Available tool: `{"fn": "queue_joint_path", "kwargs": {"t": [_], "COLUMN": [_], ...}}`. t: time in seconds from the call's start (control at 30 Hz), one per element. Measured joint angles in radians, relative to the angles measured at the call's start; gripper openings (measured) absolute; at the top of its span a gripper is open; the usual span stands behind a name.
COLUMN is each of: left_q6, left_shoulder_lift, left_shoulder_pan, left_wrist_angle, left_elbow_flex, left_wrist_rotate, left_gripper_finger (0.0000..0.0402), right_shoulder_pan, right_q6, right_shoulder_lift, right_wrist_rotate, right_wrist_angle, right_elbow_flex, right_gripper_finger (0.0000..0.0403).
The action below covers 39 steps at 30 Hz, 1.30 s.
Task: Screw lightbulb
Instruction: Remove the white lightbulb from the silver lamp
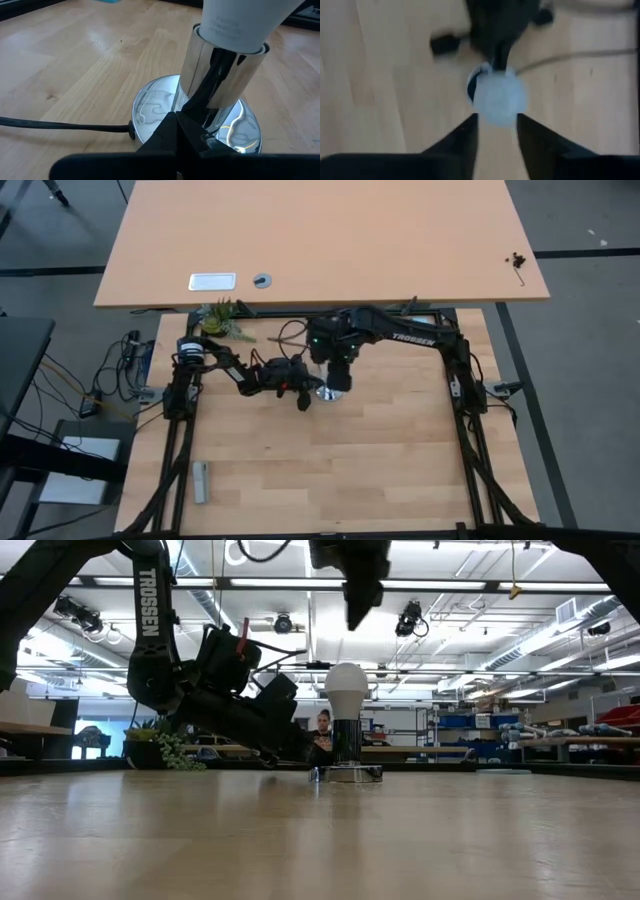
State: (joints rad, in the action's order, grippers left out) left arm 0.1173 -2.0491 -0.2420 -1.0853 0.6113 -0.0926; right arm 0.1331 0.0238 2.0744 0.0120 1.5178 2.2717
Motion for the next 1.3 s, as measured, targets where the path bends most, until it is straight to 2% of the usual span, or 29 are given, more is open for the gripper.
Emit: {"fn": "queue_joint_path", "kwargs": {"t": [0.1, 0.17, 0.33, 0.47, 0.63, 0.8, 0.87, 1.0, 1.1, 1.3], "left_q6": [0.000, 0.000, 0.000, -0.004, -0.004, -0.003, 0.002, 0.025, 0.025, 0.026], "left_shoulder_lift": [0.000, 0.000, 0.005, 0.033, 0.055, 0.055, 0.056, 0.056, 0.056, 0.057], "left_shoulder_pan": [-0.001, -0.001, -0.001, -0.001, -0.001, -0.001, -0.001, -0.001, -0.001, -0.001], "left_wrist_angle": [0.000, 0.000, -0.001, 0.012, 0.022, 0.026, 0.026, 0.026, 0.026, 0.029], "left_elbow_flex": [0.000, 0.000, -0.007, -0.028, -0.038, -0.037, -0.037, -0.037, -0.036, -0.036], "left_wrist_rotate": [-0.011, -0.011, -0.014, -0.013, -0.010, -0.010, -0.010, -0.010, -0.009, -0.009], "left_gripper_finger": [0.0000, 0.0000, 0.0000, 0.0000, 0.0000, 0.0000, 0.0000, 0.0000, 0.0000, 0.0000], "right_shoulder_pan": [-0.018, -0.029, -0.050, -0.049, -0.054, -0.074, -0.083, -0.104, -0.120, -0.129], "right_q6": [0.015, 0.027, 0.043, 0.038, 0.020, -0.006, -0.017, -0.087, -0.118, -0.111], "right_shoulder_lift": [-0.007, -0.010, -0.027, -0.097, -0.239, -0.396, -0.453, -0.579, -0.675, -0.800], "right_wrist_rotate": [0.000, 0.000, -0.049, -0.058, -0.060, -0.085, -0.114, -0.234, -0.282, -0.270], "right_wrist_angle": [0.020, 0.018, -0.033, -0.122, -0.391, -0.760, -0.876, -0.969, -1.097, -1.498], "right_elbow_flex": [-0.032, -0.053, -0.136, -0.233, -0.473, -0.807, -0.933, -1.116, -1.243, -1.534], "right_gripper_finger": [0.0046, 0.0013, 0.0009, 0.0006, 0.0004, 0.0002, 0.0002, 0.0002, 0.0002, 0.0002]}}
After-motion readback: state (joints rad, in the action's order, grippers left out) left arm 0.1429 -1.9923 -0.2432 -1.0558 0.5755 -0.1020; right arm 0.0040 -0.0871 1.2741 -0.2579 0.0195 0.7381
